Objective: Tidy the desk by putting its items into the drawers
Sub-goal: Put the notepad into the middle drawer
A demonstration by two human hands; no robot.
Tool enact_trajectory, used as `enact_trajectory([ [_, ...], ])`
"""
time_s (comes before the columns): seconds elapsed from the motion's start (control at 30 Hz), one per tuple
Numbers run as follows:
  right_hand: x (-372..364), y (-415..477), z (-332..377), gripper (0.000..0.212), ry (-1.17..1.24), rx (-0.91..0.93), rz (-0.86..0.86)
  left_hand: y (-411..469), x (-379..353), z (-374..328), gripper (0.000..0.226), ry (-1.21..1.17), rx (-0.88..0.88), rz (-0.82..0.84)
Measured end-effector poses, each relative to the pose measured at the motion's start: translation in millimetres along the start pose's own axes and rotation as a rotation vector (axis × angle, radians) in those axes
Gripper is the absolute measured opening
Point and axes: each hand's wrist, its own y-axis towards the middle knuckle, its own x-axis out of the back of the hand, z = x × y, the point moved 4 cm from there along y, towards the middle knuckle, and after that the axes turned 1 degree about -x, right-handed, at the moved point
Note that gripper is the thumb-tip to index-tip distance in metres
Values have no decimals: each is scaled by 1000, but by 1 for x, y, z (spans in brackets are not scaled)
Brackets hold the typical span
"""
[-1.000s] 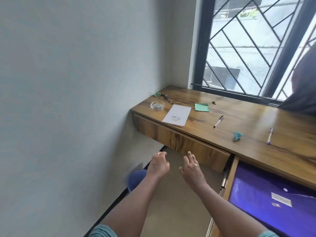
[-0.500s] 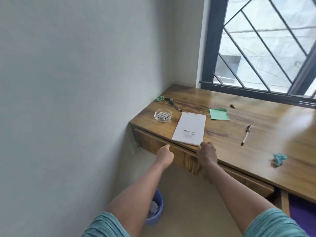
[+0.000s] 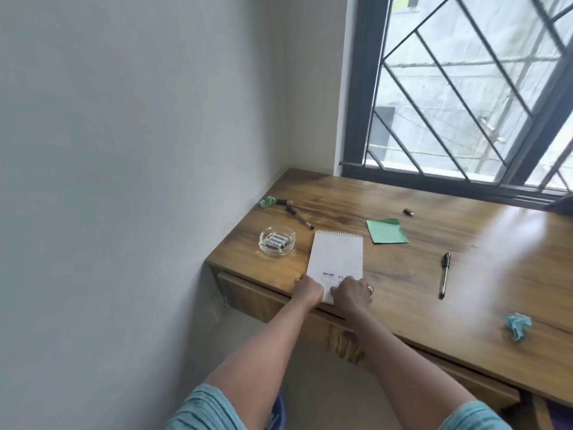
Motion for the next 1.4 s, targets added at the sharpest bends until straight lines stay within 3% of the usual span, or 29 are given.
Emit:
enact_trajectory([
  [0.13, 4, -8, 0, 33, 6, -45, -42, 9, -2, 7, 43, -121, 96, 12],
  [0.23, 4, -20, -5, 38, -19, 25, -79, 8, -3, 11, 45, -216, 164, 19],
  [0.37, -3, -33, -18, 65, -172, 167, -131, 7, -6, 11, 45, -312, 217, 14],
  [0.5, -4, -36, -26, 107, -256, 365, -170, 6, -4, 11, 37, -394, 190, -9],
  [0.53, -6, -35, -29, 106, -306, 420, -183, 5, -3, 10, 34, -423, 178, -17],
  [0.63, -16, -30, -42, 69, -442, 441, -116, -1, -1, 6, 32, -461, 156, -57],
  [0.73, -22, -31, -45, 70, -474, 478, -129, -9, -1, 0, 36, -489, 126, -66],
  [0.87, -2, -48, -34, 47, -493, 534, -188, -23, 1, -11, 27, -486, 82, -114],
  [1.03, 9, -61, -33, 50, -275, 569, -183, -40, 4, -26, 24, -533, -32, -201],
  [1.17, 20, -65, -37, 45, 91, 453, -164, -48, -6, -40, 32, -698, -153, -40],
  [1.27, 24, -63, -42, 40, 364, 362, -171, -48, -18, -39, 44, -759, -140, 61],
  [1.4, 23, -56, -52, 27, 733, 207, -105, -49, -39, -21, 29, -693, -47, 62],
])
